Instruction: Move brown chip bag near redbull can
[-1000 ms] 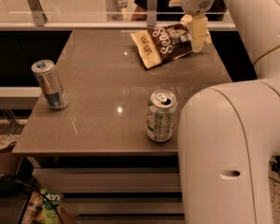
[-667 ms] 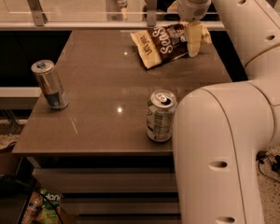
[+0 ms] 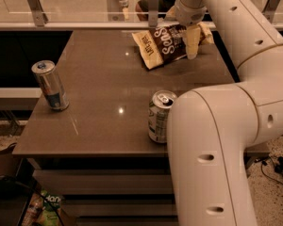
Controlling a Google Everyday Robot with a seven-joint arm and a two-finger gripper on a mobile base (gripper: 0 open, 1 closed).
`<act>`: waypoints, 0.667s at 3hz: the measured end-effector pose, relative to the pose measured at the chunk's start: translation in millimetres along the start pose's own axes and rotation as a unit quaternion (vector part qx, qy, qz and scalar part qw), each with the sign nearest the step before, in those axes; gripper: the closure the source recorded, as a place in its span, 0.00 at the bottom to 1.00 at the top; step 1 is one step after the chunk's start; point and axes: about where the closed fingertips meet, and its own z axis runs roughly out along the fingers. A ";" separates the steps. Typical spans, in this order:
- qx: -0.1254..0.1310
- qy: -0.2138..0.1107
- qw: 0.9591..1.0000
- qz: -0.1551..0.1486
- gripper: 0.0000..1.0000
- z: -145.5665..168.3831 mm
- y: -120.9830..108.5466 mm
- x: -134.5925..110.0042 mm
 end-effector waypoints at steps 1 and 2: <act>-0.003 0.000 1.000 -0.003 0.00 11.3 -4.3 -1.6; -0.009 -0.005 1.000 -0.009 0.00 24.1 -6.0 -5.7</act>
Offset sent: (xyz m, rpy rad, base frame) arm 0.0273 0.0063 -0.0158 -0.0070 0.0577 0.0335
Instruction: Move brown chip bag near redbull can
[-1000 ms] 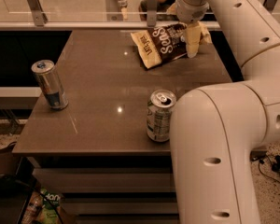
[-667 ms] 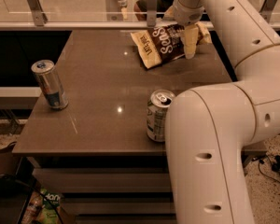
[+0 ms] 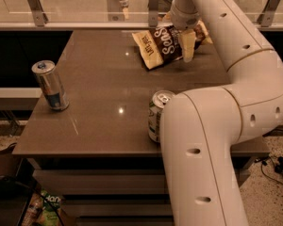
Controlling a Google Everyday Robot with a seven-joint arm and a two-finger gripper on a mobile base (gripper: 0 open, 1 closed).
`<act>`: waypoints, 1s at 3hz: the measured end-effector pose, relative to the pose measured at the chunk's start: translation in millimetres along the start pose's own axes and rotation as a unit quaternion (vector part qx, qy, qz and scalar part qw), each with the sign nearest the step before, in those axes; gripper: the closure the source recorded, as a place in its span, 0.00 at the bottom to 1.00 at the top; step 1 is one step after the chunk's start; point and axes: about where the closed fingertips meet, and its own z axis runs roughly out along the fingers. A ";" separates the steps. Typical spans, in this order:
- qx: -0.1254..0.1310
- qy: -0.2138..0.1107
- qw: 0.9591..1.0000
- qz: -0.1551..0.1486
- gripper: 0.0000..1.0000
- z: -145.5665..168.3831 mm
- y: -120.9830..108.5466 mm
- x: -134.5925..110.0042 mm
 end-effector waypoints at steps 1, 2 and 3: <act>0.004 0.000 1.000 0.000 0.18 3.9 -2.9 -0.4; 0.007 -0.001 1.000 -0.001 0.41 8.4 -5.3 -1.2; 0.009 -0.001 1.000 -0.001 0.65 12.7 -7.1 -1.8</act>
Offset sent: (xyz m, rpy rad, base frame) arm 0.0035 0.0014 -0.0024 0.0024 -0.0068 0.0007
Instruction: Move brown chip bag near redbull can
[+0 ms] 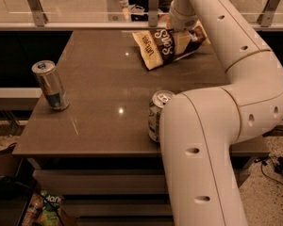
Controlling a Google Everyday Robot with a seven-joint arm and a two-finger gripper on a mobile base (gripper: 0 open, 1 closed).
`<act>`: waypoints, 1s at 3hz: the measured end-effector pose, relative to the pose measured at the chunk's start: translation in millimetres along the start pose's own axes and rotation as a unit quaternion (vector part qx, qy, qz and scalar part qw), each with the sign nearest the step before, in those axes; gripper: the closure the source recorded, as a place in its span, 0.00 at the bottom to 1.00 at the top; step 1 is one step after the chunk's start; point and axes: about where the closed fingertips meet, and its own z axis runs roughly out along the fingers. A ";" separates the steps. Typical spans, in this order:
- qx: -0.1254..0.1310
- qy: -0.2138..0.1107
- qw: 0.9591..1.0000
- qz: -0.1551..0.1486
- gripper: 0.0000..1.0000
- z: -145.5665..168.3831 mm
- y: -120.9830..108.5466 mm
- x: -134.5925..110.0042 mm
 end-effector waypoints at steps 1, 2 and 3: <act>0.001 0.000 1.000 0.000 0.88 3.0 -1.2 -0.5; 0.001 0.000 1.000 0.000 1.00 1.8 -1.7 -0.6; 0.001 0.000 1.000 0.000 1.00 1.5 -1.8 -0.6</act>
Offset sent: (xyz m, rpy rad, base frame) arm 0.0020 0.0011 -0.0025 0.0011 -0.0019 0.0010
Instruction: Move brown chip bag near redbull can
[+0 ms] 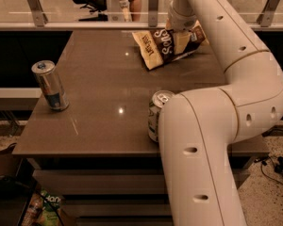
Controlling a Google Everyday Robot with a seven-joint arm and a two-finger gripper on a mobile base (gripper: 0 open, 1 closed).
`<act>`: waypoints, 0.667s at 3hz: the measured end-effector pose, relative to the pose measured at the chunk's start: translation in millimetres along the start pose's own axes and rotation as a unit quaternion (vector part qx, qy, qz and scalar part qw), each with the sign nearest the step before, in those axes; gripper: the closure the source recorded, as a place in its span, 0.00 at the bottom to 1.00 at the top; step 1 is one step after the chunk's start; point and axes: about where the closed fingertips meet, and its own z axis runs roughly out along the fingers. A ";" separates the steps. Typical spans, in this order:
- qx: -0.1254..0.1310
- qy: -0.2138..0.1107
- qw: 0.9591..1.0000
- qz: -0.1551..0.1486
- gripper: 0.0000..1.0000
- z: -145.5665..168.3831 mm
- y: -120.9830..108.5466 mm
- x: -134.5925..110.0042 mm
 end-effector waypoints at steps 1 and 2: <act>0.015 -0.005 1.000 0.004 1.00 -9.7 -4.8 -1.8; 0.033 -0.016 0.999 0.013 1.00 -24.3 -6.5 -0.8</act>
Offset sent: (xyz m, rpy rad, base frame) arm -0.0252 -0.0023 0.0456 0.1016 -0.0867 -0.0255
